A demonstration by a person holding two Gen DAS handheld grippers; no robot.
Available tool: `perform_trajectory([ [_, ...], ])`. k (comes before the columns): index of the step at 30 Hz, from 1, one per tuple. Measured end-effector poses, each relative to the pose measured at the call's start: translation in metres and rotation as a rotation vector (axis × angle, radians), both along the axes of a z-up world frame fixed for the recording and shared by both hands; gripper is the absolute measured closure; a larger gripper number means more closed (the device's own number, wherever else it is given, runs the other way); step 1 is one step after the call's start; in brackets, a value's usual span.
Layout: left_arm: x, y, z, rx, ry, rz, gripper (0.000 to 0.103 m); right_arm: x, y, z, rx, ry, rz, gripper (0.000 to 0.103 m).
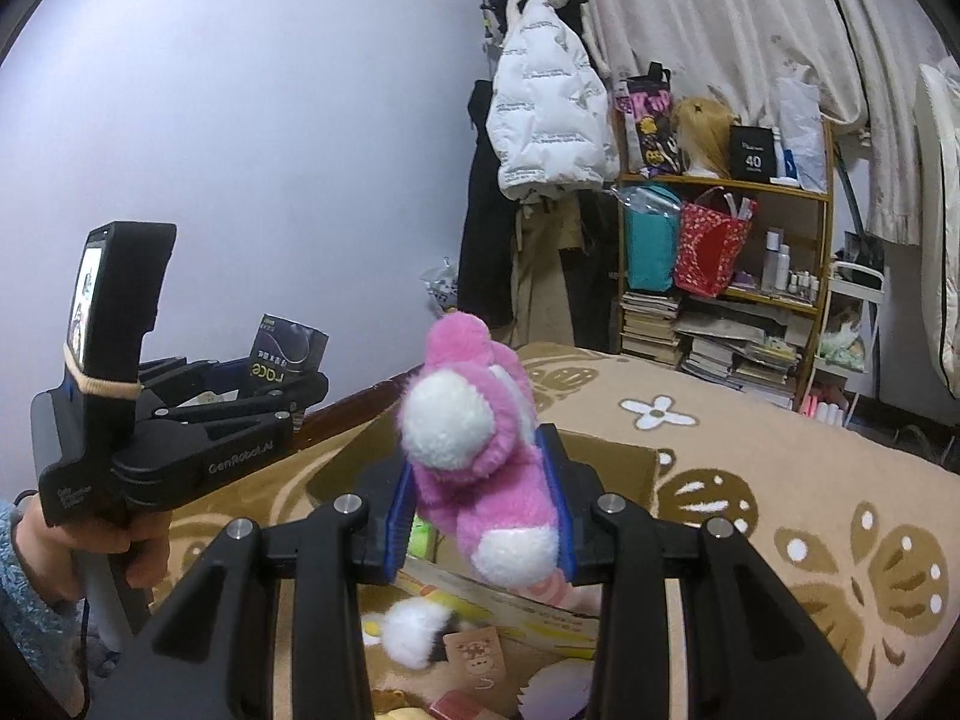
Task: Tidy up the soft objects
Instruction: 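Carry both items over the box and release them inside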
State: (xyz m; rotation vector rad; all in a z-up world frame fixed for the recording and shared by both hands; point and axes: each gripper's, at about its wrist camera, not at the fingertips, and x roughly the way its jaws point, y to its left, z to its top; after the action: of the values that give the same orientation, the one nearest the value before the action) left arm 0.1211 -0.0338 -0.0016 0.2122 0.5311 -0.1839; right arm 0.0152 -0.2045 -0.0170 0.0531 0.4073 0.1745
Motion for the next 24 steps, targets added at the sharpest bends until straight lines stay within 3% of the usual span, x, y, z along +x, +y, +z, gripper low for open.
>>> perform_trajectory([
  [24,0.031,-0.022,-0.042,0.029,0.123,-0.043,0.059,0.039,-0.022,-0.056,0.028,0.204,-0.053,0.063],
])
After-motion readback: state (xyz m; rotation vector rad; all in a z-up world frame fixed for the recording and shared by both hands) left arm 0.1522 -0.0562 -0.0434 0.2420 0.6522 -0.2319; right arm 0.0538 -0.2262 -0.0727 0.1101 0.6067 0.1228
